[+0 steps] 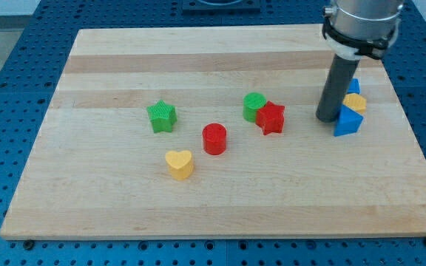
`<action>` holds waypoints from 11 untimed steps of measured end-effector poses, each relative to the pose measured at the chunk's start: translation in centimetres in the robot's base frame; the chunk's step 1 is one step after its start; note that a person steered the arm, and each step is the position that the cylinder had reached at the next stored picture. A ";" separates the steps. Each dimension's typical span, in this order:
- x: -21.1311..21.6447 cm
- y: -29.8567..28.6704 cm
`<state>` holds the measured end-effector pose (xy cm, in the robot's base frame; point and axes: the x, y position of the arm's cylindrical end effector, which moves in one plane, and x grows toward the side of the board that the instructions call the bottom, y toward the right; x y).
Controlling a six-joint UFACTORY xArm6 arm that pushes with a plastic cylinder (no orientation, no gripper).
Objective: Push the red star right beside the green circle
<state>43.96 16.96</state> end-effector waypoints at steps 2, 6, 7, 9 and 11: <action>4.0 -4.3; 2.1 -13.5; 1.6 -12.9; 1.1 -9.1; -1.6 -4.3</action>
